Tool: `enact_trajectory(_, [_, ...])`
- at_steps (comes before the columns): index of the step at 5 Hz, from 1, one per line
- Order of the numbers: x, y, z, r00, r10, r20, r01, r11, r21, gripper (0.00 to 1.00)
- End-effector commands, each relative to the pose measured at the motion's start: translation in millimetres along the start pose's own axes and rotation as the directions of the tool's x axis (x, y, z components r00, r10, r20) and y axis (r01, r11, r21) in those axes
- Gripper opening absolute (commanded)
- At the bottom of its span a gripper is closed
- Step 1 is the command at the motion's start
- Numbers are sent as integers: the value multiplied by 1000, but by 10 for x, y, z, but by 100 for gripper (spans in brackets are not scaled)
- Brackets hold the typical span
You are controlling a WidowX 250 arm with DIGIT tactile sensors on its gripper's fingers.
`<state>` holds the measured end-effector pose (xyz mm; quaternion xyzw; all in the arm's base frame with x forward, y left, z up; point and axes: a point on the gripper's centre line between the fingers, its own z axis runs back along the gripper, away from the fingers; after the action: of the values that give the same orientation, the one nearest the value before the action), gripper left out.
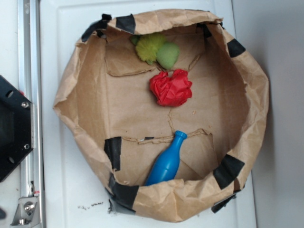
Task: Grab the blue bottle.
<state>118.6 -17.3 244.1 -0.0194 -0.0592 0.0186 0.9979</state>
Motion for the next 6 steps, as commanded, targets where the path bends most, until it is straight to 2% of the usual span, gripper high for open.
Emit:
enact_trajectory(1, [0, 0, 0, 1000, 0, 0, 0, 1000, 0, 100])
enact_trajectory(2, [303, -94, -9, 980, 196, 26, -196, 980, 14, 100])
enact_trajectory(3, [582, -45, -53, 929, 366, 58, -368, 929, 32, 100])
enact_trajectory(4, [636, -12, -199, 856, 512, 70, -515, 856, 35, 100])
enact_trajectory(5, [659, 65, -402, 814, 580, 27, -580, 814, 32, 100])
enact_trajectory(6, [657, 95, -585, 812, 584, 14, -584, 810, 58, 100])
